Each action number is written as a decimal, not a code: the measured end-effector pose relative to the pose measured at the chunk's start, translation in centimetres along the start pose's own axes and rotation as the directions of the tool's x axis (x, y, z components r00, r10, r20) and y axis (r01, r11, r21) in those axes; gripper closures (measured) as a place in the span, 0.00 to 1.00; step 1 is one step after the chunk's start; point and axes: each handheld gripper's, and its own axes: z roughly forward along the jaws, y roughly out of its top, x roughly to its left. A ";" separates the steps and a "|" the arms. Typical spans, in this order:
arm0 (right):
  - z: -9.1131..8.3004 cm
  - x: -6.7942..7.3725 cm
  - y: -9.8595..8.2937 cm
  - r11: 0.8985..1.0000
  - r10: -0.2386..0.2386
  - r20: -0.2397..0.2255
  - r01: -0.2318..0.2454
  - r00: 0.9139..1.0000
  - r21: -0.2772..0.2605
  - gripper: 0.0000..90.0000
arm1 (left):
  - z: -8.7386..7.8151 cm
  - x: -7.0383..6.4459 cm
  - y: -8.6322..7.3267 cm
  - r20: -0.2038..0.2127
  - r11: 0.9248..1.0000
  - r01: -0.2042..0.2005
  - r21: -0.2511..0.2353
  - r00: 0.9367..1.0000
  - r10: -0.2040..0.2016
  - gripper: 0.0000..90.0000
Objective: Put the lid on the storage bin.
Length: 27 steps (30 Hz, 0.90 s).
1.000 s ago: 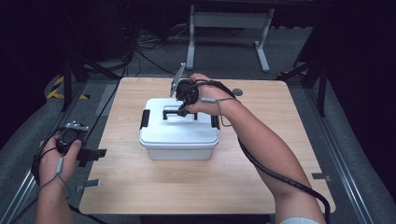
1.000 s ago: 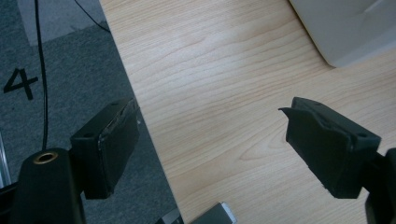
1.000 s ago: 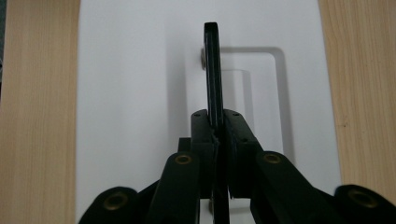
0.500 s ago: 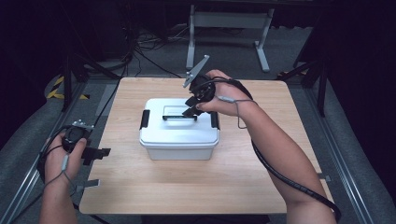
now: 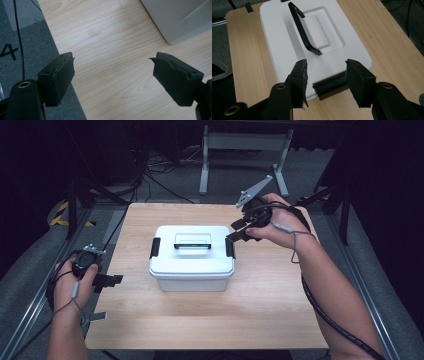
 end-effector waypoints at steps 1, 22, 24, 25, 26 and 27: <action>-0.6 -0.1 -0.6 1.000 0.017 0.010 -0.017 1.000 -0.007 0.58 | 0.0 0.0 0.0 0.000 1.000 0.000 0.000 1.000 0.000 0.20; -5.2 -2.4 -9.4 0.979 0.203 0.160 -0.197 0.966 -0.051 0.49 | -0.3 0.1 -0.8 0.001 1.000 0.011 -0.017 1.000 -0.011 0.20; -5.2 -2.7 -10.4 0.977 0.212 0.177 -0.206 0.961 -0.054 0.48 | -0.2 0.1 -0.8 0.005 1.000 0.012 -0.016 1.000 -0.012 0.20; -5.3 -3.1 -11.4 0.974 0.224 0.189 -0.218 0.956 -0.056 0.46 | -0.2 0.2 -0.8 0.007 1.000 0.016 -0.015 1.000 -0.016 0.20; -5.3 -3.2 -11.8 0.974 0.226 0.194 -0.219 0.955 -0.057 0.46 | -0.2 0.2 -0.8 0.007 1.000 0.016 -0.015 1.000 -0.016 0.20; -5.3 -3.2 -11.8 0.974 0.226 0.194 -0.219 0.955 -0.057 0.46 | -0.2 0.2 -0.8 0.007 1.000 0.019 -0.012 1.000 -0.019 0.20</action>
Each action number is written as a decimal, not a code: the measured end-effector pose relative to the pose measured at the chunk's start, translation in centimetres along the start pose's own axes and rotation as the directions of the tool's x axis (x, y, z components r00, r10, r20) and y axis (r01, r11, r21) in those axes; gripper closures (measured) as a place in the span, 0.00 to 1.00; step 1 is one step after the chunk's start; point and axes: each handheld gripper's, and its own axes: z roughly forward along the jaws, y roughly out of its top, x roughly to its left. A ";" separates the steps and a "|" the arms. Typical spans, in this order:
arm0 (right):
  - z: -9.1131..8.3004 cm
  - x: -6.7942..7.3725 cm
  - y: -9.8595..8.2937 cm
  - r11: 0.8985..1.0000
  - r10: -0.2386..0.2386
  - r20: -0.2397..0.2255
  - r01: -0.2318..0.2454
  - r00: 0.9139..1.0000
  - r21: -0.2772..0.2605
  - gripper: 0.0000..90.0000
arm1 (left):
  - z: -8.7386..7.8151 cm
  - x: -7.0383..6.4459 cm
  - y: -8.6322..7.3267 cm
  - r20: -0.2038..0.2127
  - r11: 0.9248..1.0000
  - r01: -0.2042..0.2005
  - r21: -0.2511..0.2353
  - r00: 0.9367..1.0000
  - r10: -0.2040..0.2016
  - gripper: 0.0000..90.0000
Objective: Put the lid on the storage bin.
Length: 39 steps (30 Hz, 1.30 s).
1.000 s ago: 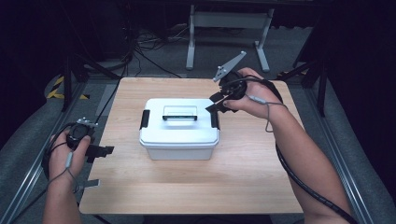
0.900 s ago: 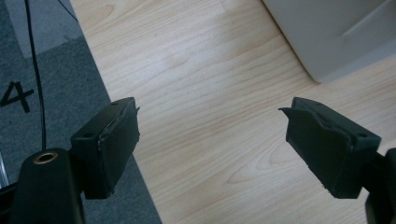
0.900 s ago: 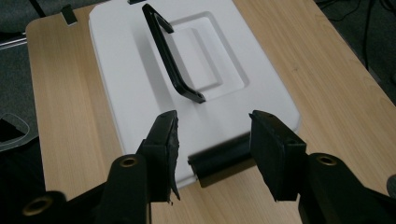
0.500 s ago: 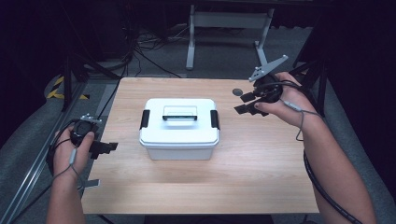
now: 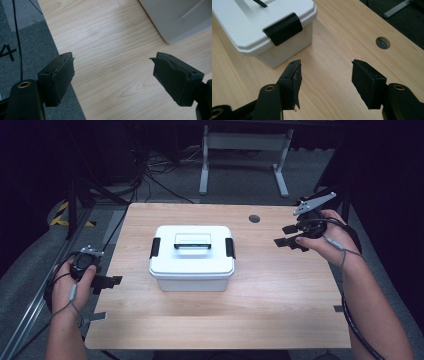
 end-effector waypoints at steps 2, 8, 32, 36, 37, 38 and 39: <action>0.2 -0.6 -1.2 1.000 0.022 0.016 -0.022 1.000 0.004 0.45 | 0.2 0.1 0.0 -0.005 1.000 -0.007 0.001 1.000 0.007 0.20; 0.9 -1.9 -3.4 0.998 0.063 0.054 -0.063 0.997 0.005 0.42 | 0.5 -0.1 0.1 -0.026 1.000 -0.015 0.024 1.000 0.015 0.20; 5.8 -3.5 -11.9 0.971 0.233 0.093 -0.237 0.968 0.036 0.40 | 2.2 -0.1 0.5 -0.017 0.998 -0.026 0.050 0.999 0.027 0.20; 6.5 -3.7 -13.2 0.961 0.263 0.108 -0.270 0.959 0.058 0.41 | 2.4 -0.2 0.5 -0.018 0.998 -0.028 0.058 0.999 0.030 0.20; 6.5 -3.7 -13.4 0.957 0.275 0.109 -0.283 0.955 0.067 0.42 | 2.5 -0.3 0.5 -0.014 0.998 -0.028 0.056 0.999 0.028 0.20; 6.6 -3.7 -13.6 0.956 0.278 0.114 -0.287 0.954 0.066 0.42 | 2.5 -0.3 0.5 -0.011 0.998 -0.030 0.061 0.999 0.031 0.20; 6.6 -3.7 -13.6 0.956 0.278 0.114 -0.287 0.954 0.066 0.42 | 2.5 -0.3 0.5 -0.011 0.998 -0.030 0.061 0.999 0.031 0.20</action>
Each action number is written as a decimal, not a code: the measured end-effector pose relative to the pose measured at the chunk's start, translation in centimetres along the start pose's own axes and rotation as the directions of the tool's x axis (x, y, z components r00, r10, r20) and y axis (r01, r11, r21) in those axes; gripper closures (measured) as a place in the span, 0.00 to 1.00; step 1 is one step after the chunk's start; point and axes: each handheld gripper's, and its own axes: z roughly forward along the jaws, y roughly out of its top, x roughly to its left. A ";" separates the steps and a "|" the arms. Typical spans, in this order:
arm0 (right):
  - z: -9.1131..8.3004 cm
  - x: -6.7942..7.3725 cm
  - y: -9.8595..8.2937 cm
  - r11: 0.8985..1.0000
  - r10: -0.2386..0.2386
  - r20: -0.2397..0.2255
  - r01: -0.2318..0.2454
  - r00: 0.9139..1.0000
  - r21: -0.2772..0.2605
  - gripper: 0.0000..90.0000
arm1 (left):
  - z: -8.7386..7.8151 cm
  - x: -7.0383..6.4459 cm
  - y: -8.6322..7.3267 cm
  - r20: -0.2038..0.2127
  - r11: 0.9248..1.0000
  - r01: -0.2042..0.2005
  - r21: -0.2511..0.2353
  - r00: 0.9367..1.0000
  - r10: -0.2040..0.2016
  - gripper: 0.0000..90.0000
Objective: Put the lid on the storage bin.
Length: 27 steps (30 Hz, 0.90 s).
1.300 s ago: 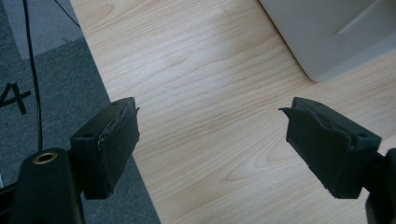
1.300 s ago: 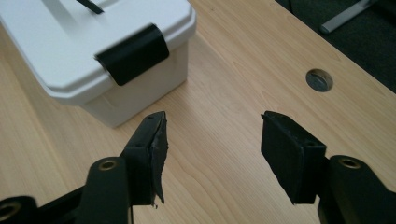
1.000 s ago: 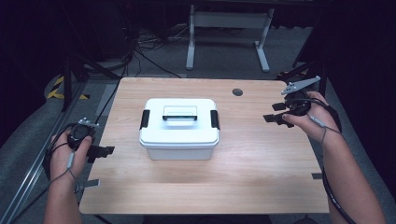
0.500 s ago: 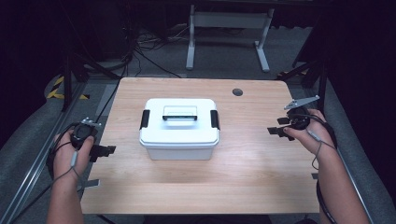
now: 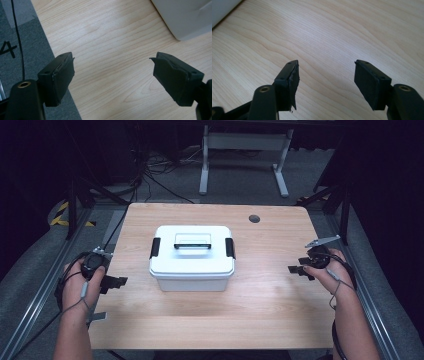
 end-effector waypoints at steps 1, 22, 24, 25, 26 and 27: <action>0.1 0.0 -0.2 1.000 0.003 0.002 -0.003 1.000 0.007 0.42 | 0.1 0.0 0.0 0.001 1.000 -0.002 0.001 1.000 0.002 0.20; 3.3 0.8 -2.4 0.987 0.026 0.029 -0.030 0.999 0.160 0.44 | 1.0 0.0 0.5 0.029 0.999 -0.025 0.045 0.999 0.023 0.20; 3.5 0.9 -2.5 0.985 0.026 0.031 -0.031 0.999 0.170 0.44 | 1.1 0.0 0.5 0.029 0.998 -0.025 0.051 0.999 0.024 0.20; 3.5 0.9 -2.5 0.985 0.027 0.029 -0.031 0.999 0.172 0.43 | 1.1 0.0 0.5 0.029 0.998 -0.024 0.052 0.999 0.023 0.20; 3.5 1.0 -2.5 0.985 0.026 0.030 -0.031 0.999 0.171 0.43 | 1.1 -0.1 0.5 0.031 0.998 -0.024 0.052 0.999 0.022 0.20; 3.5 1.0 -2.5 0.985 0.024 0.031 -0.028 0.999 0.171 0.43 | 1.1 -0.1 0.5 0.030 0.998 -0.023 0.052 0.999 0.022 0.20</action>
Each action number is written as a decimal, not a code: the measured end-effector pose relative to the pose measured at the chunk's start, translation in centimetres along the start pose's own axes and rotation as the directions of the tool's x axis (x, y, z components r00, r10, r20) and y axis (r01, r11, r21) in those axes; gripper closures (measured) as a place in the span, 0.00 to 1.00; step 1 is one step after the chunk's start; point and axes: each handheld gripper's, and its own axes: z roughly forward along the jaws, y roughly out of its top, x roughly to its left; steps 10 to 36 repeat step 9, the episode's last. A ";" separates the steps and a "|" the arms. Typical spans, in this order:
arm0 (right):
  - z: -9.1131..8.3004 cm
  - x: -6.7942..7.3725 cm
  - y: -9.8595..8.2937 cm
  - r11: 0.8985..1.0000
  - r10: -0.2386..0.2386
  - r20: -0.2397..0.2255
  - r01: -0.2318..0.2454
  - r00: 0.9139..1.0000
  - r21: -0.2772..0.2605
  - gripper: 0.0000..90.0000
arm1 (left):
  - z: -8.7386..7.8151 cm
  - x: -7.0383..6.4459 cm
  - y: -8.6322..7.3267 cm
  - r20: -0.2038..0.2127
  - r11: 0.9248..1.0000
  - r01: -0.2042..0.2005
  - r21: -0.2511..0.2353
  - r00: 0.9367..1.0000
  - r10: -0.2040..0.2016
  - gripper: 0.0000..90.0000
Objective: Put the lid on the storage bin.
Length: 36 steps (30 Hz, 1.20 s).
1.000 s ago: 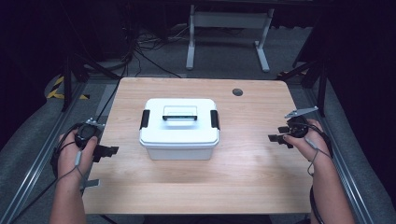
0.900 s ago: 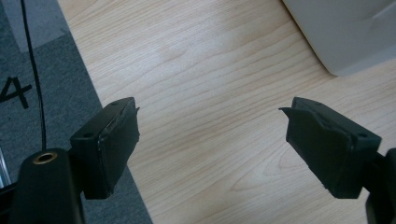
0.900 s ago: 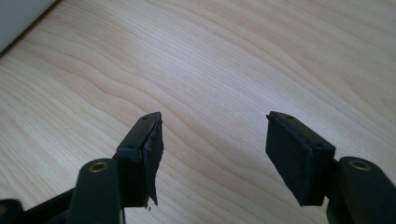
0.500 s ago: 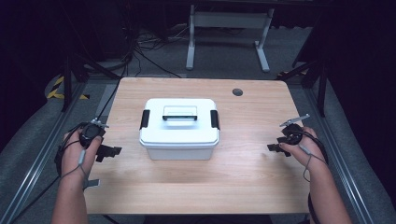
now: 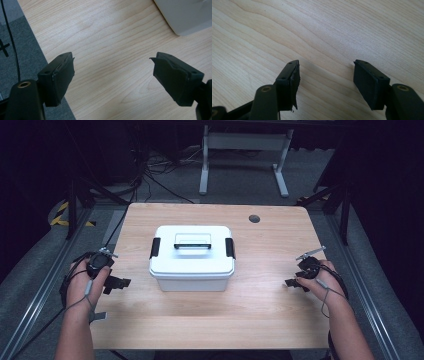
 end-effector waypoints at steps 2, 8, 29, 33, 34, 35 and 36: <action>0.0 0.0 0.0 1.000 -0.005 0.002 0.005 1.000 -0.002 0.43 | 0.1 0.0 0.0 0.004 1.000 0.001 0.002 1.000 -0.001 0.20; -0.1 0.1 -0.1 1.000 -0.008 0.006 0.008 1.000 -0.025 0.42 | 0.0 -0.1 0.3 0.005 1.000 -0.010 -0.003 1.000 0.010 0.20; -0.2 0.1 -0.1 1.000 -0.007 0.006 0.007 1.000 -0.030 0.42 | 0.0 -0.2 0.4 0.003 1.000 -0.010 -0.002 1.000 0.010 0.20; -0.2 0.1 -0.1 1.000 -0.007 0.006 0.007 1.000 -0.030 0.42 | 0.0 -0.2 0.4 0.003 1.000 -0.010 -0.002 1.000 0.010 0.20; -0.2 0.1 -0.1 1.000 -0.007 0.006 0.007 1.000 -0.030 0.42 | 0.0 -0.2 0.4 0.003 1.000 -0.010 -0.002 1.000 0.010 0.20; -0.2 0.1 -0.1 1.000 -0.007 0.006 0.007 1.000 -0.030 0.42 | 0.0 -0.2 0.4 0.003 1.000 -0.010 -0.002 1.000 0.010 0.20; -0.2 0.1 -0.1 1.000 -0.007 0.006 0.007 1.000 -0.030 0.42 | 0.0 -0.2 0.4 0.003 1.000 -0.010 -0.002 1.000 0.010 0.20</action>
